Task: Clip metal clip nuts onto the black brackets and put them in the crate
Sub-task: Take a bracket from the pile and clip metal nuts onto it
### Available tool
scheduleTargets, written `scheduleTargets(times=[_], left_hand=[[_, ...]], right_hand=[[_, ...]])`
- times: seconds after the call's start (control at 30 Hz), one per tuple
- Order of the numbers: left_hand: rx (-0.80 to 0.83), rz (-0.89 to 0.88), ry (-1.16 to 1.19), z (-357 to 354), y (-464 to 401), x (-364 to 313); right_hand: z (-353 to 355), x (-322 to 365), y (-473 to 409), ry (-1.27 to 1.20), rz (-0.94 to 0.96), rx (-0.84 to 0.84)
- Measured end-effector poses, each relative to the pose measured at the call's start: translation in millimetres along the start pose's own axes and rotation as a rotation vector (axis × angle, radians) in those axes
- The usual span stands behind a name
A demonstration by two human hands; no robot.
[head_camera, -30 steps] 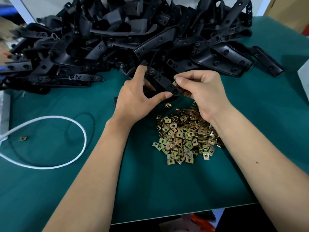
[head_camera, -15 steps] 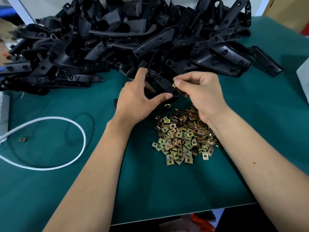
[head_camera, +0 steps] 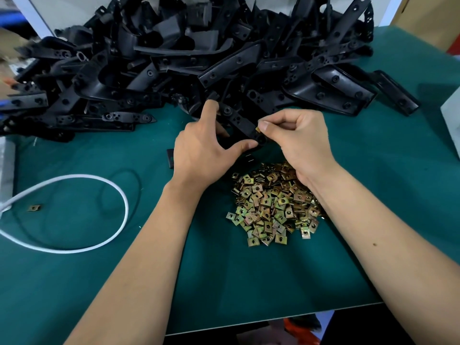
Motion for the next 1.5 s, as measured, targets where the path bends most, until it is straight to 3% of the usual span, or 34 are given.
scheduleTargets(times=[0.23, 0.43, 0.77, 0.87, 1.03, 1.5], left_hand=[[-0.003, -0.014, -0.039, -1, 1, -2], [-0.024, 0.047, -0.002, -6, 1, 4], [-0.082, 0.141, -0.017, -4, -2, 13], [-0.180, 0.229, -0.008, 6, -6, 24], [-0.241, 0.270, 0.012, 17, -6, 35], [-0.191, 0.248, 0.143, 14, -6, 28]], right_hand=[[-2, -1, 1, 0.090, 0.028, 0.009], [-10, 4, 5, 0.029, -0.009, -0.006], [-7, 0, -1, 0.053, -0.094, 0.171], [-3, 1, -5, 0.302, 0.031, 0.124], [-23, 3, 4, 0.754, 0.216, 0.379], [-25, 10, 9, 0.605, 0.274, 0.329]])
Point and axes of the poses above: each hand's wrist, its own y-axis away from the middle knuckle, its own z-axis out of the back of the hand, x = y × z, the point moved 6 cm from there along -y, towards the middle knuckle, and after that the axes turned 7 degrees about y, right-handed, at the moved point
